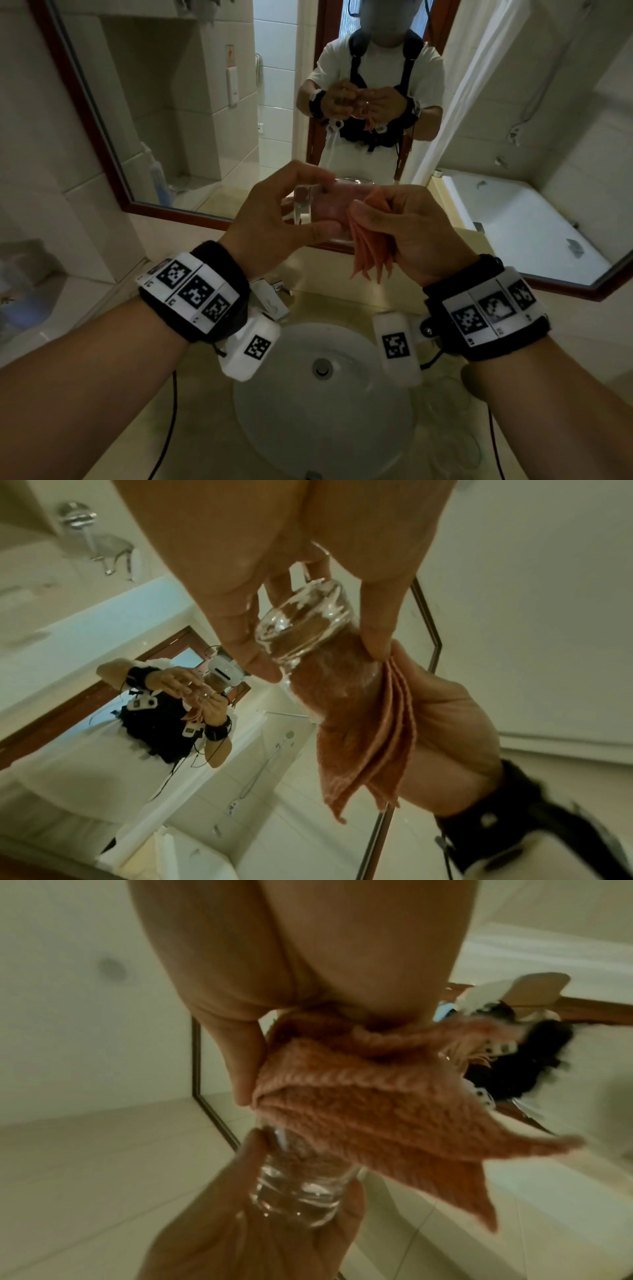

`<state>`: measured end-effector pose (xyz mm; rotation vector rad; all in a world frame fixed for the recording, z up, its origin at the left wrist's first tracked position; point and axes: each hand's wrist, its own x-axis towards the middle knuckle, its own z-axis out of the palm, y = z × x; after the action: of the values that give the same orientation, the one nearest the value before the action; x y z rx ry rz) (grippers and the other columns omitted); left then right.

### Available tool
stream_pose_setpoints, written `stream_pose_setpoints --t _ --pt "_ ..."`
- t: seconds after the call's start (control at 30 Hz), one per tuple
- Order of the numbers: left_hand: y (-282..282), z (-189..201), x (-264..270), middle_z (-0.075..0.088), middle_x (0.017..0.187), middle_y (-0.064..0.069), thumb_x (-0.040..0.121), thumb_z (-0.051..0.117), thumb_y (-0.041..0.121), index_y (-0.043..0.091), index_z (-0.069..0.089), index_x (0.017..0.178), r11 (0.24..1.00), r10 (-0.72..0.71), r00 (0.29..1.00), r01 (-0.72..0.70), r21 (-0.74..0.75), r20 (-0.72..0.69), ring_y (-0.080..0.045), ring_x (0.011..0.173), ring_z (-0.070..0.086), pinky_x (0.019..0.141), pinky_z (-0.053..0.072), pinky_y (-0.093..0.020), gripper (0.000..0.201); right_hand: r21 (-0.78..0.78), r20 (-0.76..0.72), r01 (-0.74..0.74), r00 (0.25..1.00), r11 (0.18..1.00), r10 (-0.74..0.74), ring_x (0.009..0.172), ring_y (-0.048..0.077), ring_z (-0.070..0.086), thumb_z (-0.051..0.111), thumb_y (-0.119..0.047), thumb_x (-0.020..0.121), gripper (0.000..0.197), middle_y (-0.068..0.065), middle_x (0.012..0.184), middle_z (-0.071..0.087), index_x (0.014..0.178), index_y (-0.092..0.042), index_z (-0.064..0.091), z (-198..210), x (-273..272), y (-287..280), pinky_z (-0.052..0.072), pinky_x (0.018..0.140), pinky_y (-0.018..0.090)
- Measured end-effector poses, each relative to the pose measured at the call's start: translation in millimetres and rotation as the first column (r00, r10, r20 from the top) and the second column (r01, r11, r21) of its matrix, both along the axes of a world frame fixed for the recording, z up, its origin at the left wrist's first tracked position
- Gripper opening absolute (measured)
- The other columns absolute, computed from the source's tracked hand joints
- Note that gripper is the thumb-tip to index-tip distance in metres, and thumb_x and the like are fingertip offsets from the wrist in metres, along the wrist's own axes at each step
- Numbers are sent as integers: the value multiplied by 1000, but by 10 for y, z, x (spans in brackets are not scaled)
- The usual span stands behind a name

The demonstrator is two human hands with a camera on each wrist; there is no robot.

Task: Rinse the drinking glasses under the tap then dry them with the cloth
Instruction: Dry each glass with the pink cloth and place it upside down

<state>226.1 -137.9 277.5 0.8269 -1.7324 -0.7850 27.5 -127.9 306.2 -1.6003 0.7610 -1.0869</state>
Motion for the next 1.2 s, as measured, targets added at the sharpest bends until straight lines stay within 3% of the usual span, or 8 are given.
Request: stream_pose_setpoints --t 0.17,0.3,0.47,0.63,0.8,0.87,0.93,1.2 --pt "-33 78 -53 69 98 -6 88 57 47 15 62 112 881 -1 952 146 449 -306 -20 81 70 68 60 -38 41 -172 -89 37 995 984 -53 50 53 52 65 -2 89 29 37 59 54 97 25 59 -8 24 25 51 54 60" --pt "-72 54 -11 68 81 -5 80 64 53 13 68 97 894 -14 976 109 435 -216 -16 60 62 52 53 -29 43 -220 -139 39 988 975 -71 44 50 47 64 1 91 7 31 55 53 85 2 68 -10 30 16 43 45 61" --pt "-76 -14 12 68 99 1 81 80 34 16 64 112 983 -29 995 45 175 -91 -17 80 70 64 58 -29 40 -89 -76 33 996 995 -40 69 66 57 69 -20 90 12 43 83 61 96 -12 77 -65 -21 -79 43 62 81" --pt "-76 -27 19 63 118 3 66 91 25 17 59 119 999 -23 999 24 -24 42 -19 104 66 82 60 -34 63 90 0 27 1000 996 -27 72 22 71 68 -20 81 21 8 79 73 95 -5 72 -94 -61 -130 62 67 34" --pt "-109 -26 1 63 112 2 82 74 38 24 56 118 995 -49 998 53 89 -39 -15 95 69 74 60 -30 43 -63 -11 28 1000 998 -29 53 35 65 66 -14 84 12 23 66 67 87 -19 76 -18 -12 -27 57 49 38" --pt "-99 14 -12 67 106 -8 89 60 47 21 60 115 934 -57 978 123 334 -200 -26 89 71 62 61 -33 37 -152 -51 20 998 988 -28 48 50 53 65 -8 85 15 37 63 59 98 -3 73 6 9 0 50 46 48" --pt "-107 27 -10 70 99 -16 88 58 53 12 63 114 891 -41 969 146 429 -244 -32 81 71 51 57 -29 48 -202 -93 23 995 979 -43 46 43 55 66 -4 87 19 26 59 62 101 9 68 -10 9 -13 52 44 44" --pt "-109 -1 5 64 107 7 75 84 28 18 56 119 1000 -5 995 6 -18 96 -8 89 69 69 57 -19 53 -93 -46 60 997 994 -65 68 48 67 70 -24 83 16 21 76 72 96 -23 79 -54 -65 -115 58 65 55"
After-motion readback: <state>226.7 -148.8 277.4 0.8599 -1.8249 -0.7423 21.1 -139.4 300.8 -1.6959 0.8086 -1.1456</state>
